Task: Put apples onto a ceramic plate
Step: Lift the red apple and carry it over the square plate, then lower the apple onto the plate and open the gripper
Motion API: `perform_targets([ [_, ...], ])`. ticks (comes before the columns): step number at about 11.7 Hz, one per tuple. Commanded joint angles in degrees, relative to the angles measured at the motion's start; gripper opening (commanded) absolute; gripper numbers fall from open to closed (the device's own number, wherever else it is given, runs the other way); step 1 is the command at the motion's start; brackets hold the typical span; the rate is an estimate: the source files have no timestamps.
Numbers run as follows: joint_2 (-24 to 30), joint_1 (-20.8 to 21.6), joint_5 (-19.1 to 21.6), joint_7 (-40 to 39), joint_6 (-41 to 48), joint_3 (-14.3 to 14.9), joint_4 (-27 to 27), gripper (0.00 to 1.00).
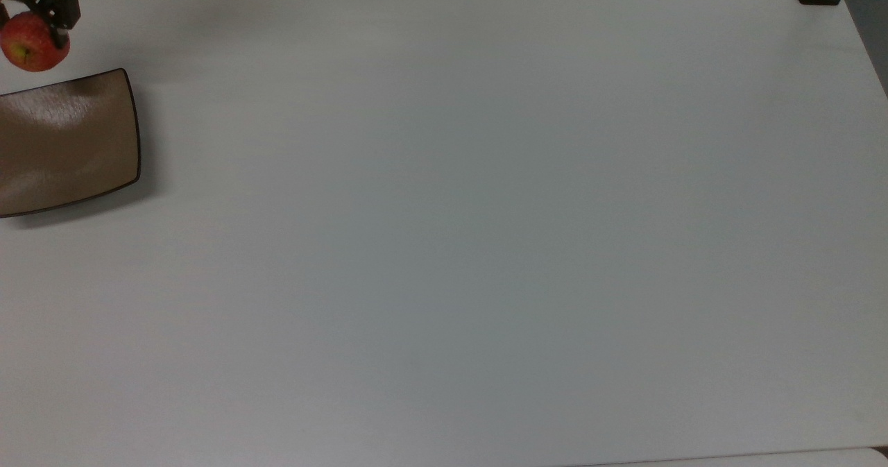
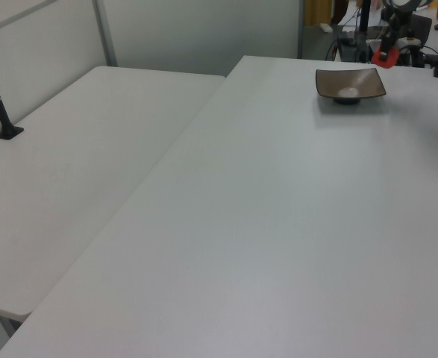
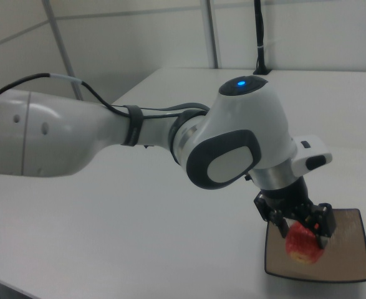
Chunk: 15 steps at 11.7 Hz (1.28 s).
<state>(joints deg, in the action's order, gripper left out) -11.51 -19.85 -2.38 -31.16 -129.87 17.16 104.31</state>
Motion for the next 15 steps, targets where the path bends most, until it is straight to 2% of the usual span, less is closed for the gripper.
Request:
perform_targets([
  [1, -5.18, 1.13, 0.97, 2.33, -1.87, 0.16, -4.11, 1.0],
  [7, -3.52, 1.3, 1.06, 2.95, -0.66, -0.37, -3.85, 1.0],
  [9, 0.07, 1.57, 1.15, 3.03, 7.13, -1.24, -3.76, 1.0],
  [11, 4.2, 2.18, 1.41, 7.4, 13.48, -3.43, -3.68, 1.0],
  [15, 10.62, 7.8, 3.68, 18.13, 23.77, -5.37, -3.59, 1.0],
])
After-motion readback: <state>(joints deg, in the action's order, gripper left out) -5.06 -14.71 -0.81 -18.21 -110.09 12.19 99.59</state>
